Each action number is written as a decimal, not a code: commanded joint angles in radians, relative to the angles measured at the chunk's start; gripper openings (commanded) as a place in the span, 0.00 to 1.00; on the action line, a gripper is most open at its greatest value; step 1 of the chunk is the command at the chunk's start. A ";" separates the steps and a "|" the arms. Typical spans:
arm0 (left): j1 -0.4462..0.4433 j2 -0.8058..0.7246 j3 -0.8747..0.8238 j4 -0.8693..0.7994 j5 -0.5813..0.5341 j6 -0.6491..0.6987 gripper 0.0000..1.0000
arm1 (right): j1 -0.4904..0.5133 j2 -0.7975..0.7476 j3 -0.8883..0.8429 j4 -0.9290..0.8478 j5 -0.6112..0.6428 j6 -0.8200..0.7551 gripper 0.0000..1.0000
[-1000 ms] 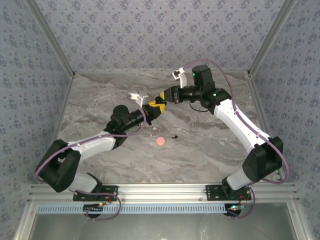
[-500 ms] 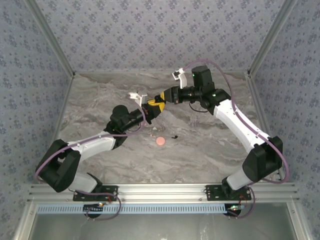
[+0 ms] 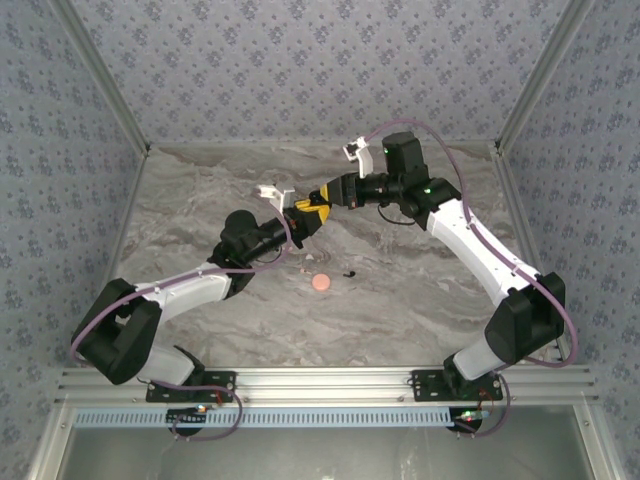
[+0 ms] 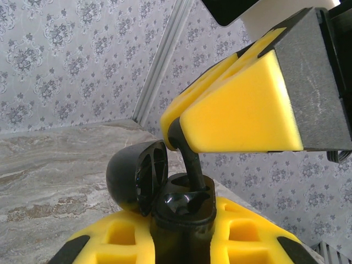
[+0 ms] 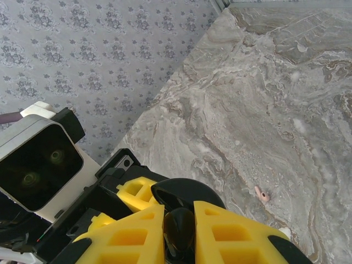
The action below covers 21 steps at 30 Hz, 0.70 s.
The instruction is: Insert wireless bluetooth earbuds into charging case
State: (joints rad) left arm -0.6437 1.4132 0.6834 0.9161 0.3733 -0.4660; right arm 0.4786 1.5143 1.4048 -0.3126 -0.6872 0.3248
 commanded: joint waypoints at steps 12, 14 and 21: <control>-0.007 -0.024 0.017 0.036 -0.044 -0.025 0.15 | 0.025 -0.048 -0.052 -0.016 0.028 -0.020 0.17; -0.008 -0.025 0.016 0.042 -0.049 -0.029 0.15 | 0.025 -0.055 -0.059 -0.005 0.035 -0.017 0.17; -0.008 -0.035 0.013 0.047 -0.071 -0.033 0.15 | 0.028 -0.073 -0.081 0.010 0.047 -0.013 0.16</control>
State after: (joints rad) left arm -0.6510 1.4097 0.6834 0.8963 0.3386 -0.4889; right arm 0.4900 1.4700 1.3384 -0.2871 -0.6388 0.3176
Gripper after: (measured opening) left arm 0.164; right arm 0.166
